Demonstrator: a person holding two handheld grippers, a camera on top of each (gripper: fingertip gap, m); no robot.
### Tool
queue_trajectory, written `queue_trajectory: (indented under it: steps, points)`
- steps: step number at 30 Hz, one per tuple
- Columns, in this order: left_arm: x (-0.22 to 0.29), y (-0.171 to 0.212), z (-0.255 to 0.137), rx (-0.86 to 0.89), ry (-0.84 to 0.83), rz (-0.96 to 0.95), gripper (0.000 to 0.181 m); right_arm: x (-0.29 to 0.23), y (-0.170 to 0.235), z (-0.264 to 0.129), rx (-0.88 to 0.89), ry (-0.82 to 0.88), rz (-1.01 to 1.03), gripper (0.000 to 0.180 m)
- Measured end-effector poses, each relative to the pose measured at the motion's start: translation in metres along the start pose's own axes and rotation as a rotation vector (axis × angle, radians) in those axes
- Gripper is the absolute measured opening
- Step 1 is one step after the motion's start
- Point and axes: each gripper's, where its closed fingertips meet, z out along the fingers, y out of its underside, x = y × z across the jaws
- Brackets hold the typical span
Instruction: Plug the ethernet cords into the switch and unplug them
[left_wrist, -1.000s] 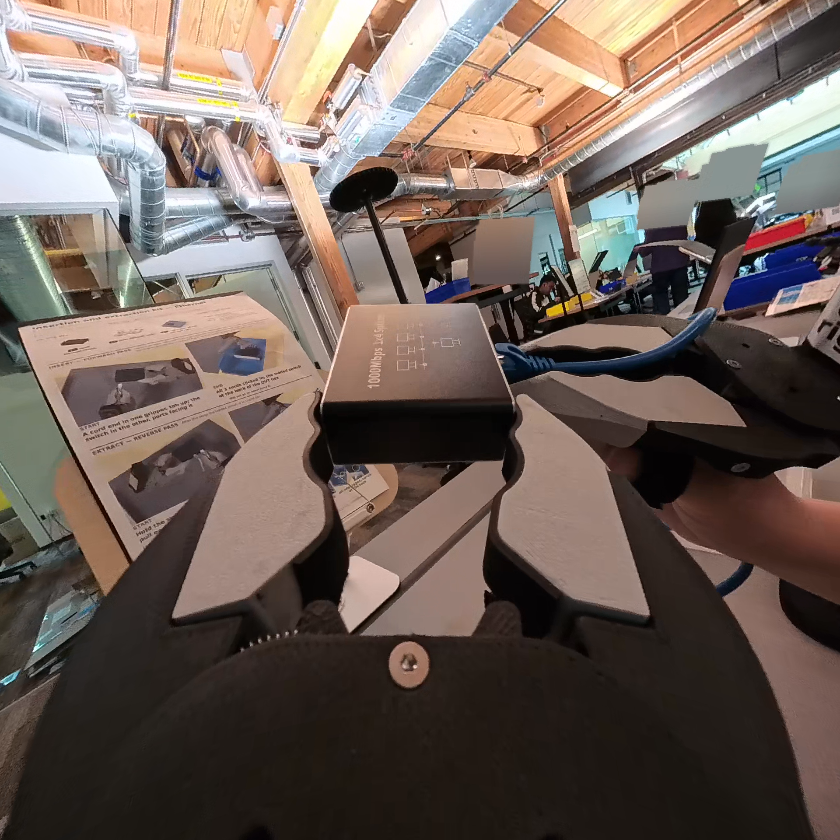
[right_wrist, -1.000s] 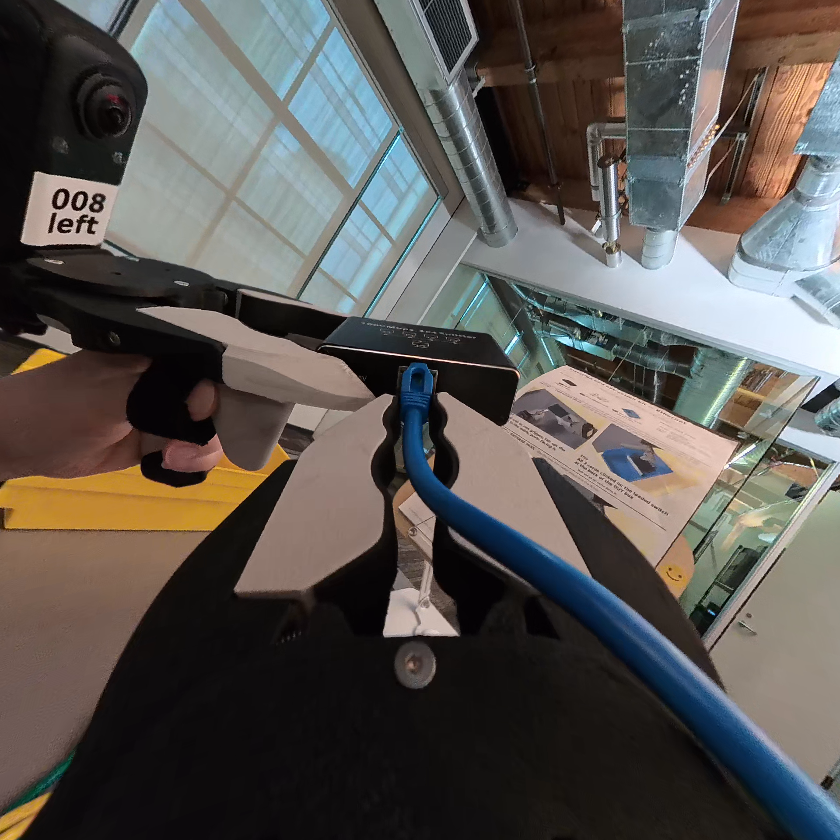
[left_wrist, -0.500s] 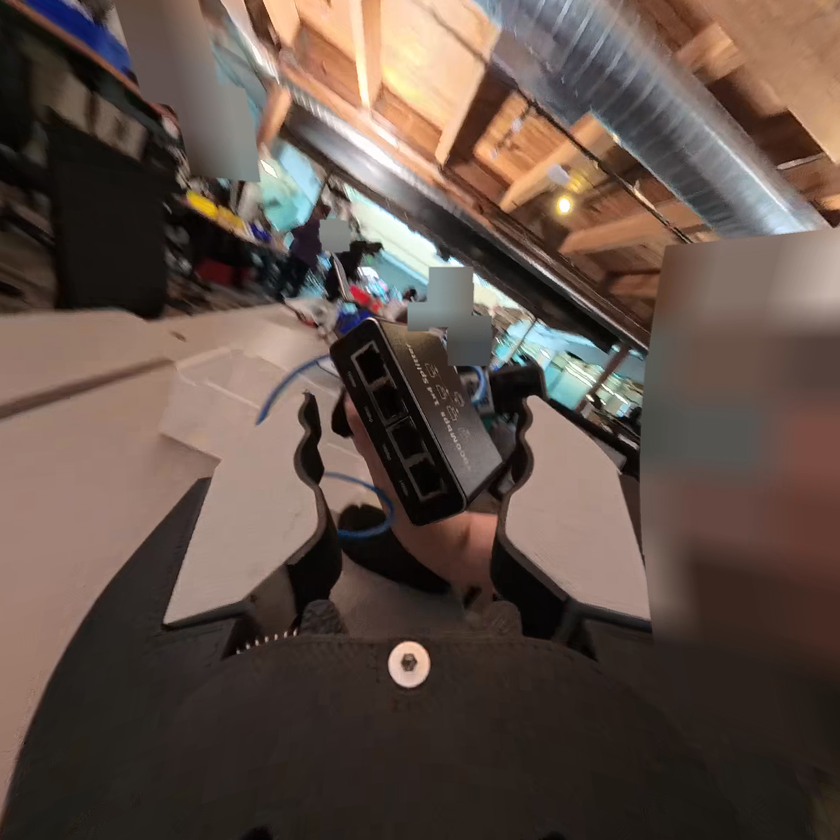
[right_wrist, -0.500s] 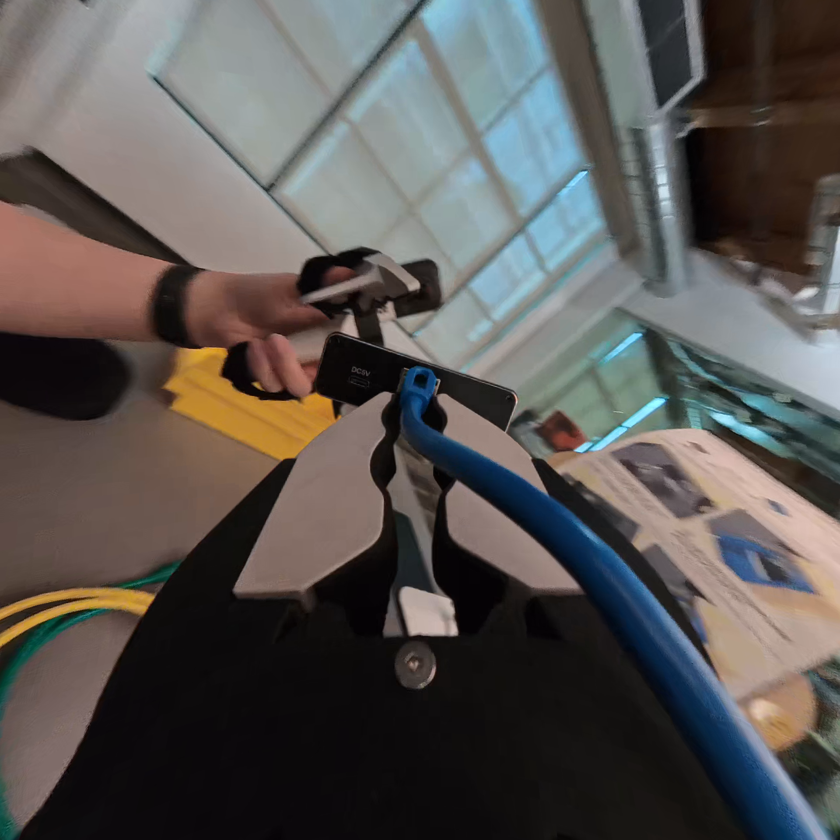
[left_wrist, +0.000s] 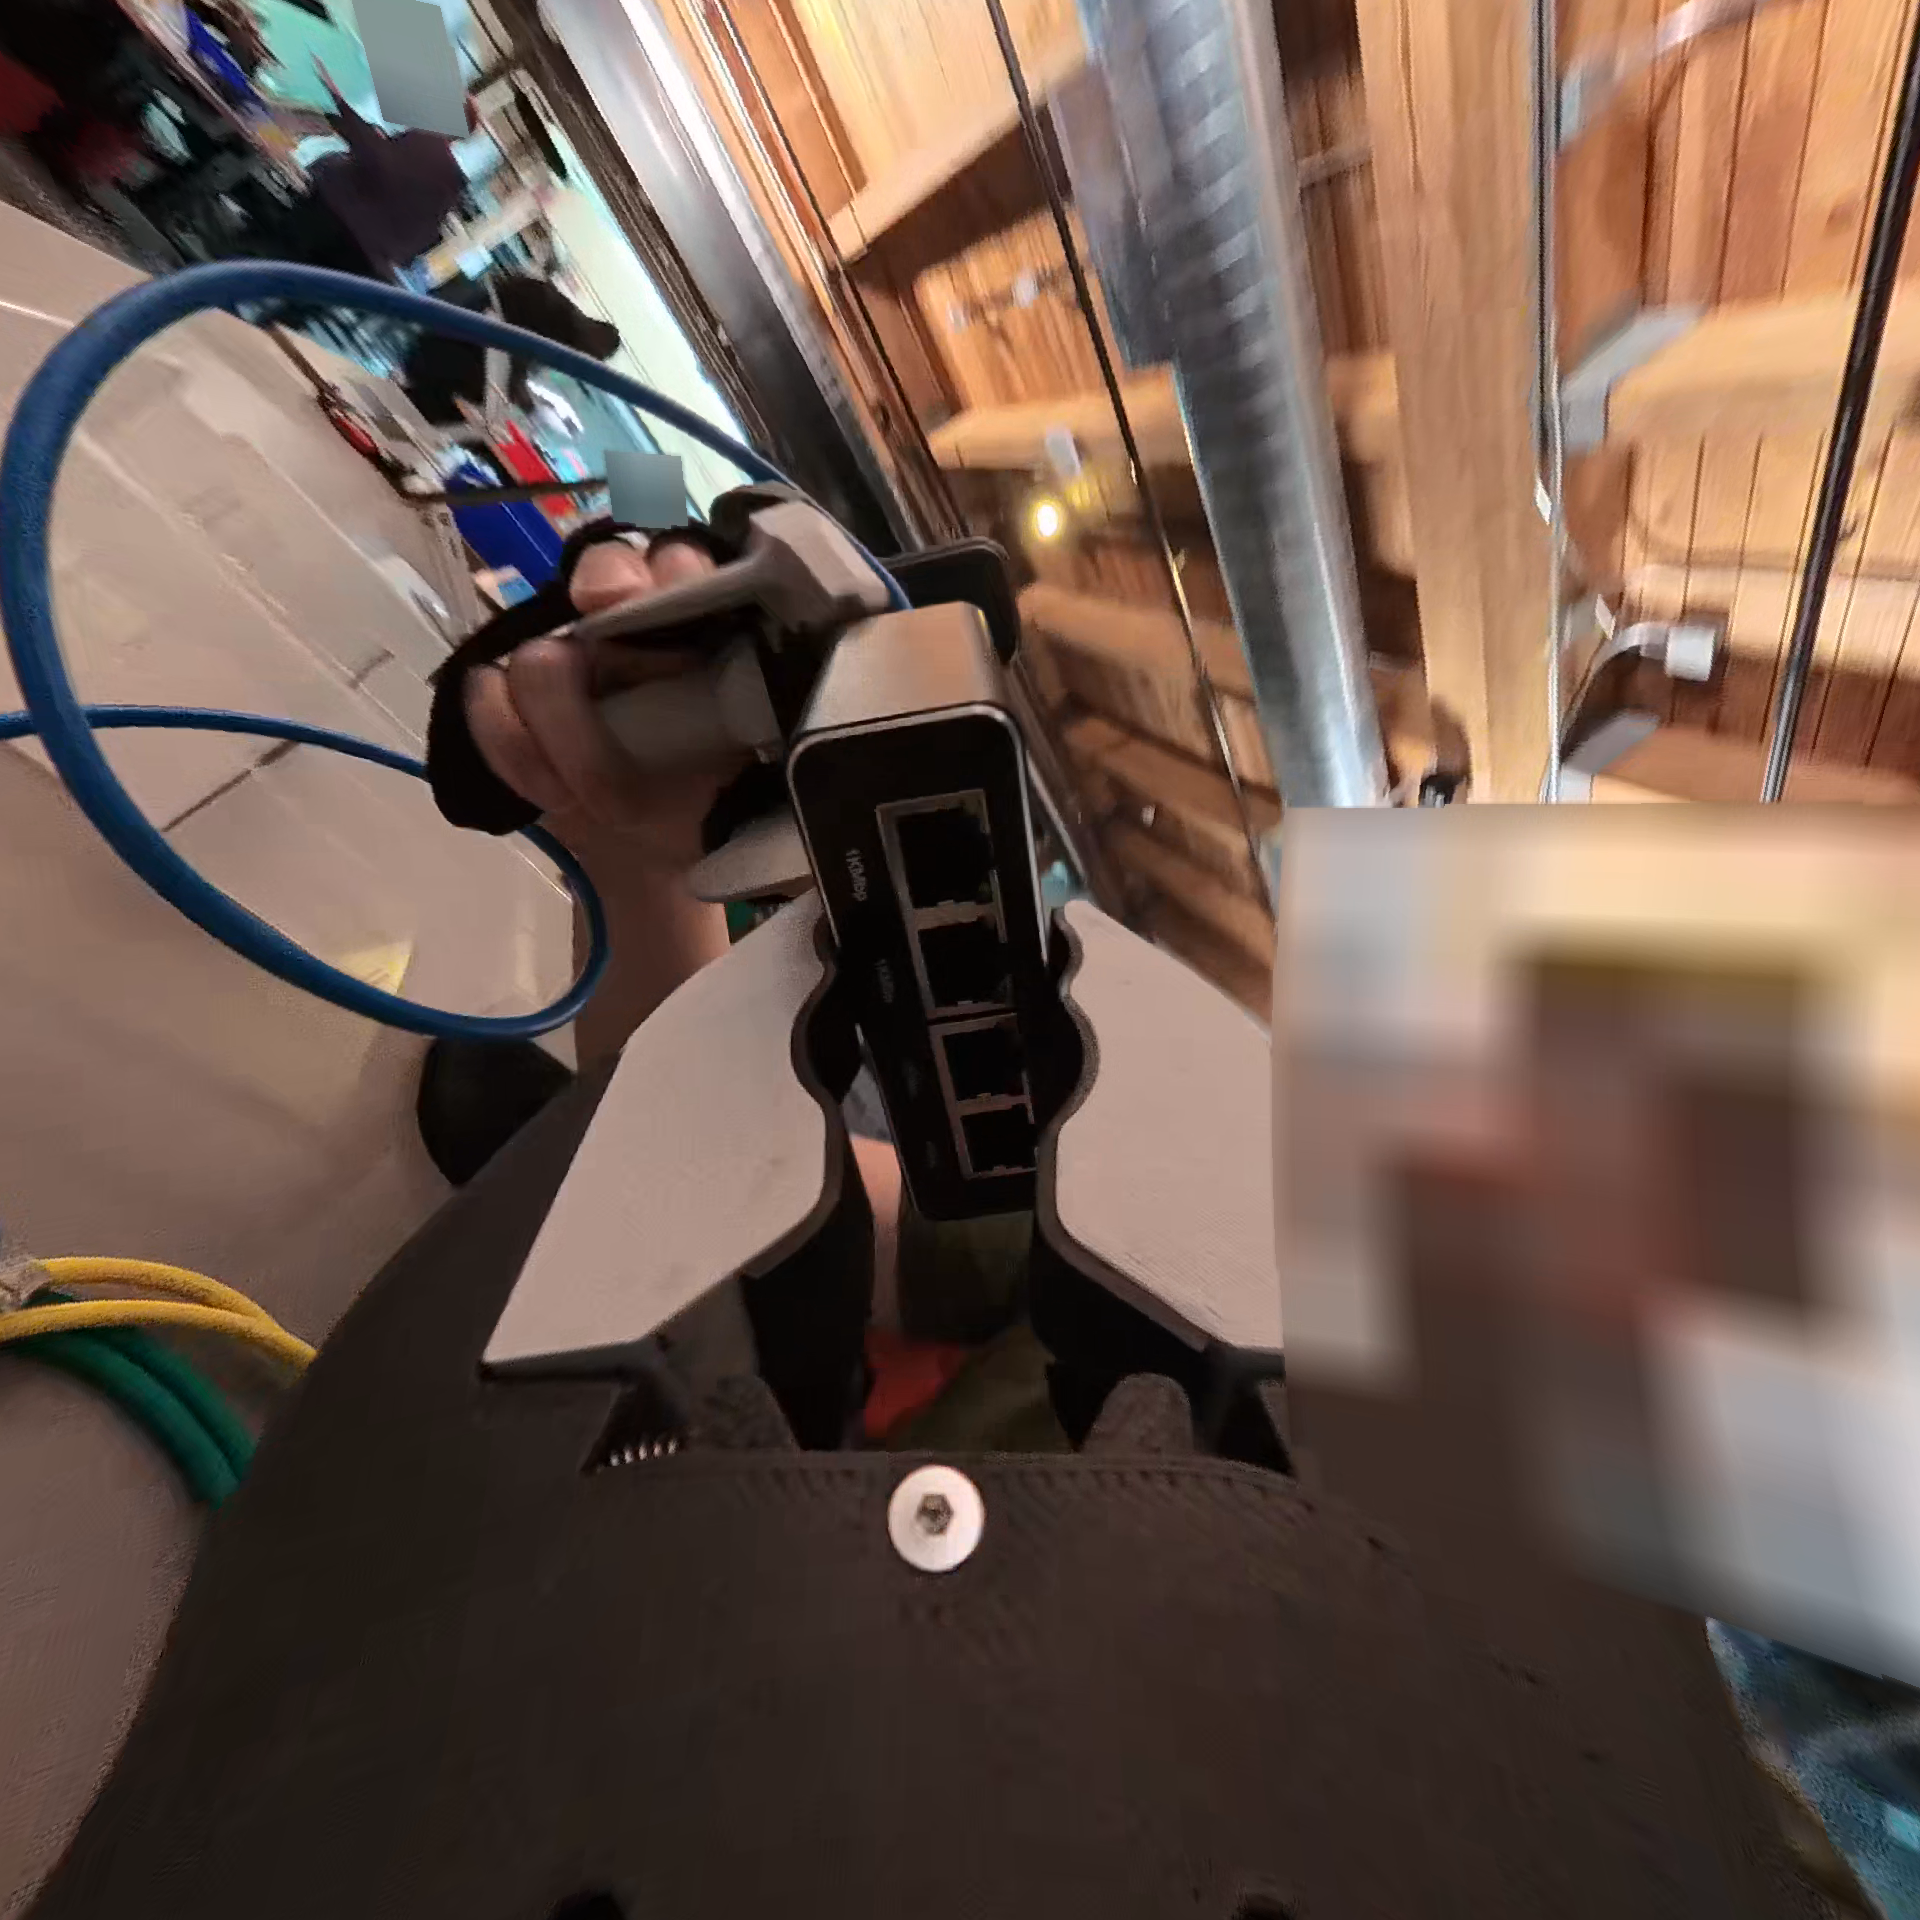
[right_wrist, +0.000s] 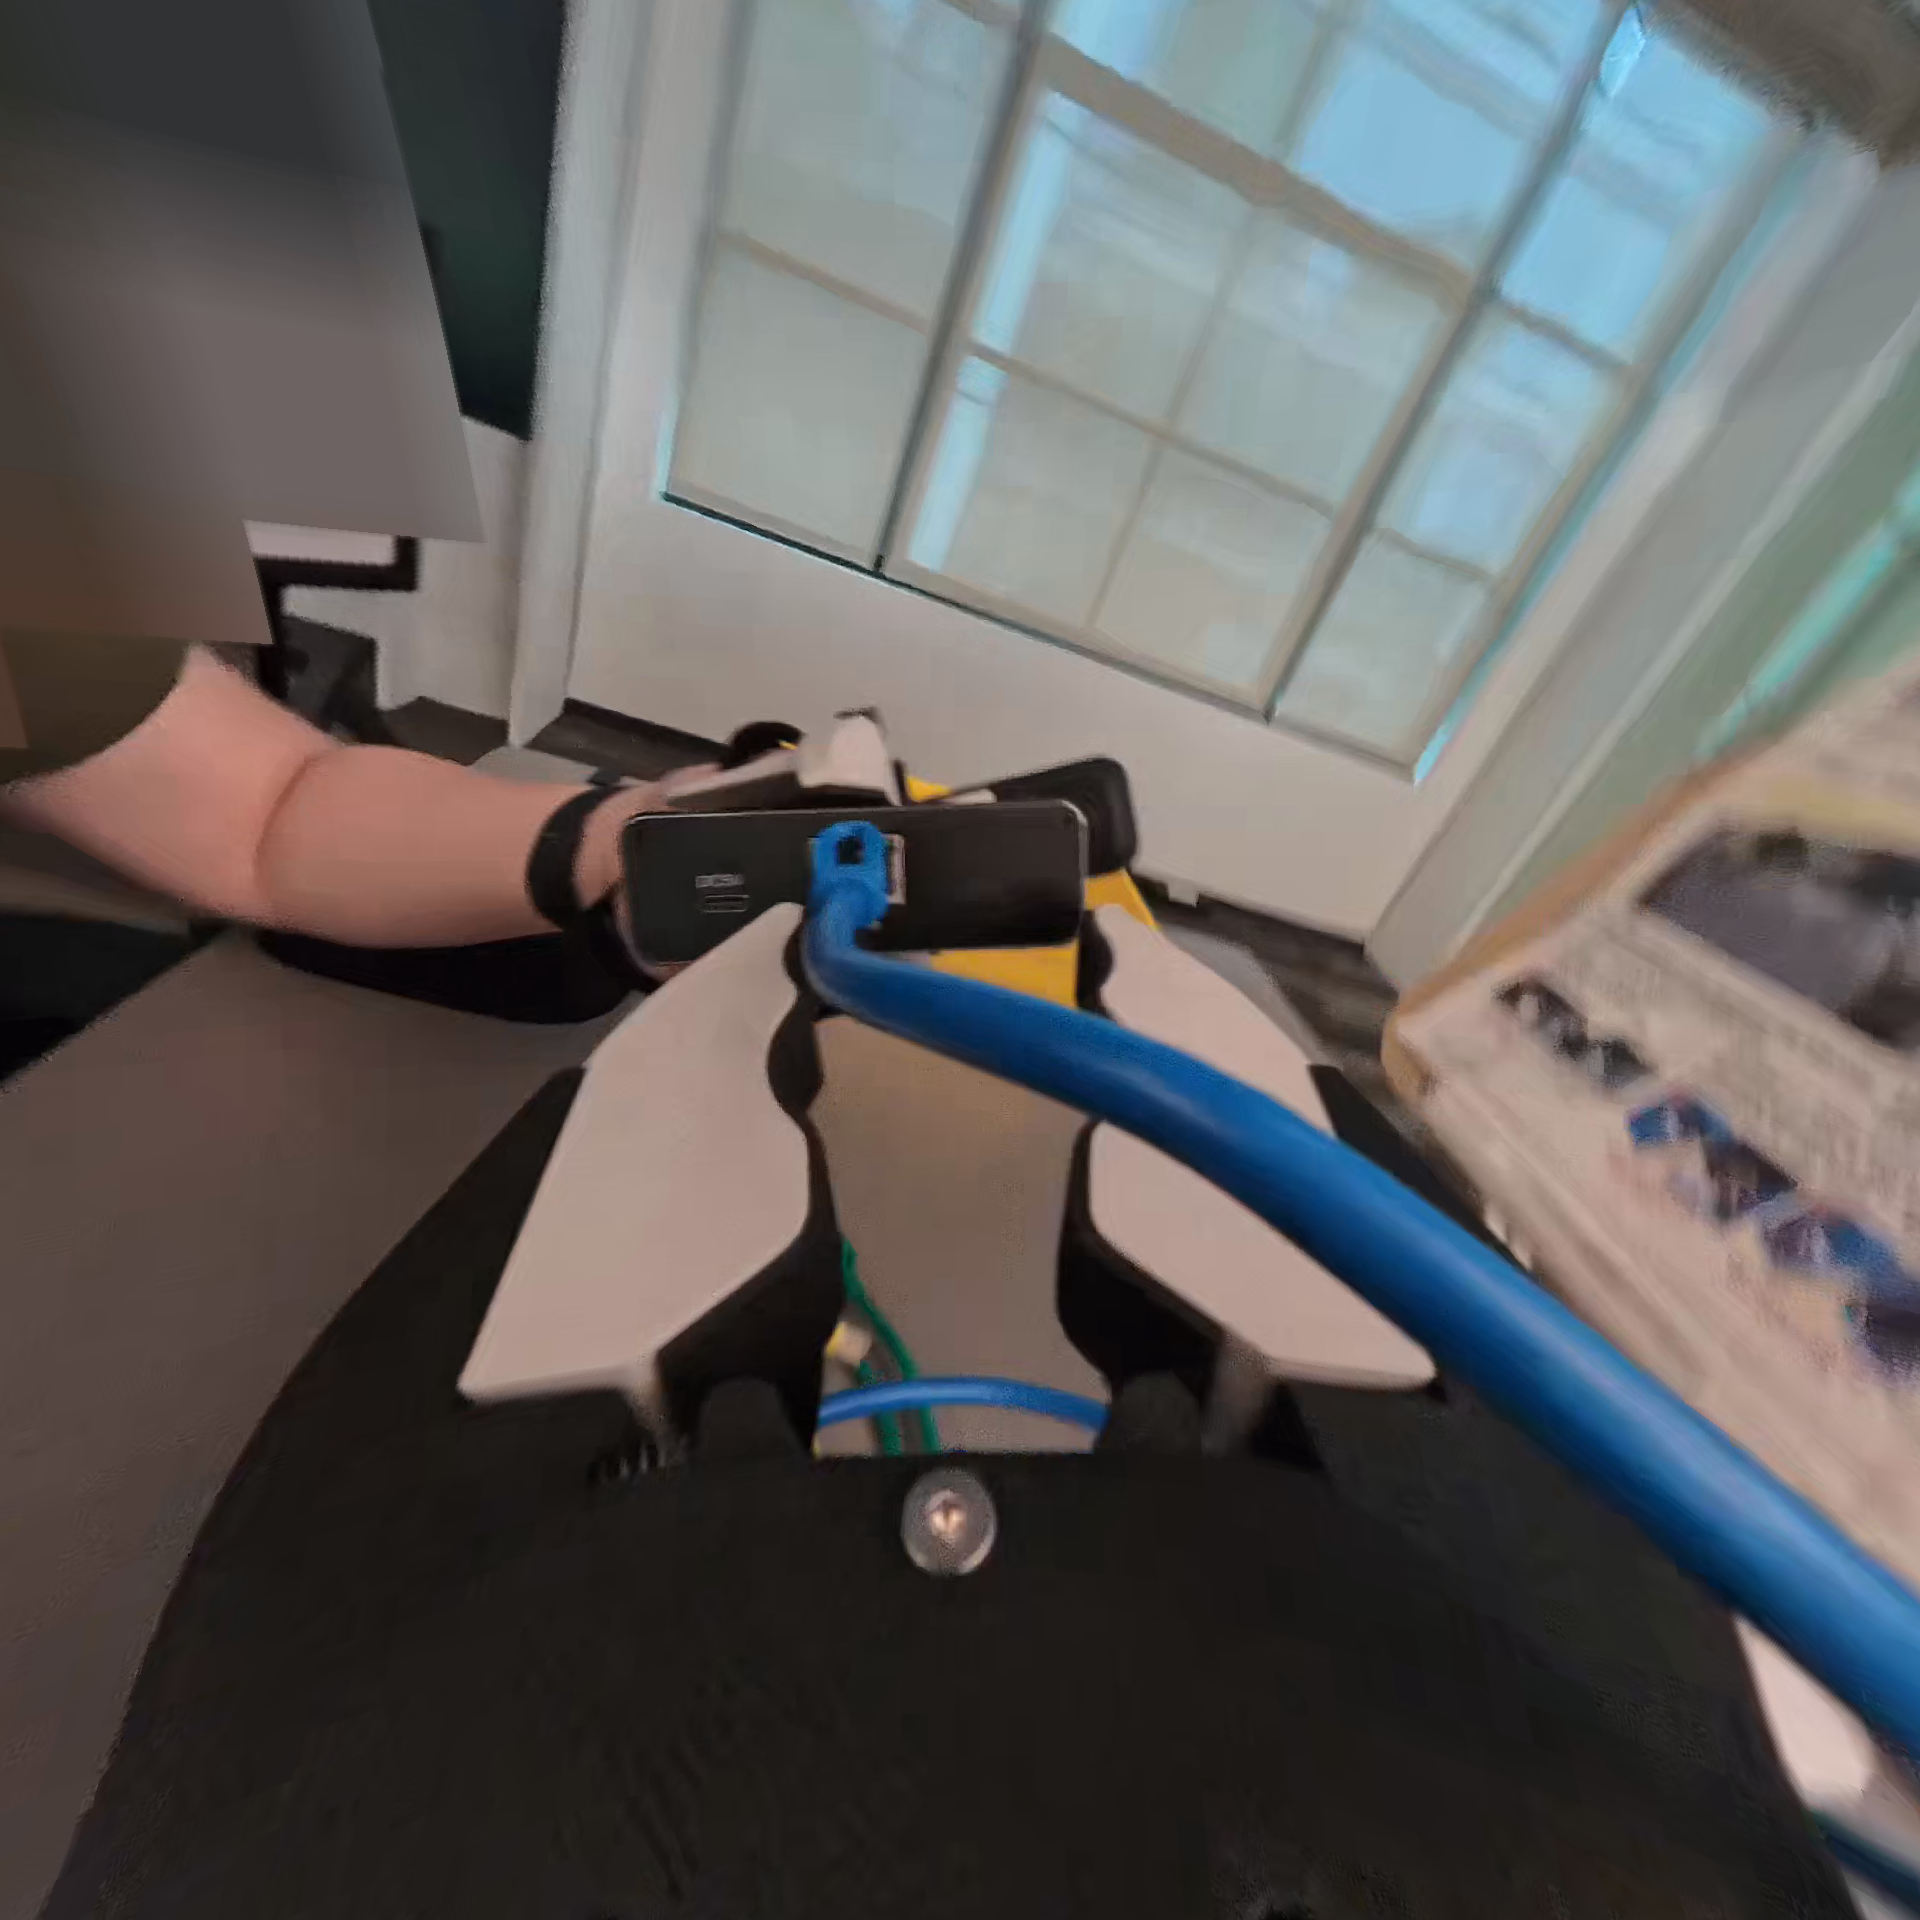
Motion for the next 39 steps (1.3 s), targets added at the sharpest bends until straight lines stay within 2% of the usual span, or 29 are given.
queue_trajectory:
  steps: [1,2,4,7,11,17,20,24,25,27,29,33,35,37,39]
  points:
    - [-0.006,-0.006,-0.003,0.052,-0.008,-0.031,0.033,0.011,0.01,-0.002,-0.036,0.037,0.084,0.043]
    - [-0.009,-0.012,-0.006,0.109,0.001,-0.056,0.033,0.023,0.021,-0.005,-0.078,0.086,0.156,0.053]
    - [-0.015,-0.025,-0.016,0.206,-0.001,-0.089,0.033,0.035,0.029,-0.01,-0.094,0.131,0.206,0.052]
    - [-0.02,-0.043,-0.034,0.322,-0.075,-0.039,0.033,0.039,0.029,-0.014,-0.109,0.175,0.111,0.049]
    - [-0.018,-0.058,-0.05,0.446,-0.168,0.04,0.033,0.031,0.009,-0.012,-0.07,0.238,-0.238,0.038]
    - [-0.018,-0.062,-0.06,0.593,-0.332,0.175,0.033,0.019,0.037,0.031,-0.421,0.367,-0.797,0.05]
    - [-0.021,-0.059,-0.06,0.651,-0.396,0.196,0.033,0.012,0.044,0.05,-0.479,0.434,-1.045,0.054]
    - [-0.027,-0.05,-0.056,0.696,-0.403,0.151,0.033,0.014,0.052,0.058,-0.533,0.512,-1.219,0.054]
    - [-0.029,-0.047,-0.053,0.698,-0.405,0.137,0.033,0.014,0.052,0.058,-0.534,0.527,-1.245,0.052]
    - [-0.034,-0.041,-0.047,0.691,-0.413,0.125,0.033,0.012,0.049,0.055,-0.529,0.554,-1.307,0.037]
    - [-0.031,-0.04,-0.041,0.666,-0.391,0.131,0.035,0.009,0.044,0.052,-0.474,0.559,-1.334,0.035]
    - [-0.028,-0.04,-0.029,0.456,-0.368,0.211,0.049,0.002,0.035,0.042,-0.344,0.518,-1.291,0.033]
    - [-0.026,-0.039,-0.029,0.351,-0.249,0.08,0.062,-0.003,0.039,0.04,-0.328,0.443,-1.292,0.033]
    - [-0.029,-0.034,-0.036,0.238,-0.132,-0.046,0.056,-0.009,0.041,0.04,-0.296,0.39,-1.282,0.033]
    - [-0.037,-0.027,-0.047,0.148,-0.09,-0.132,0.056,-0.015,0.047,0.041,-0.291,0.321,-1.261,0.034]
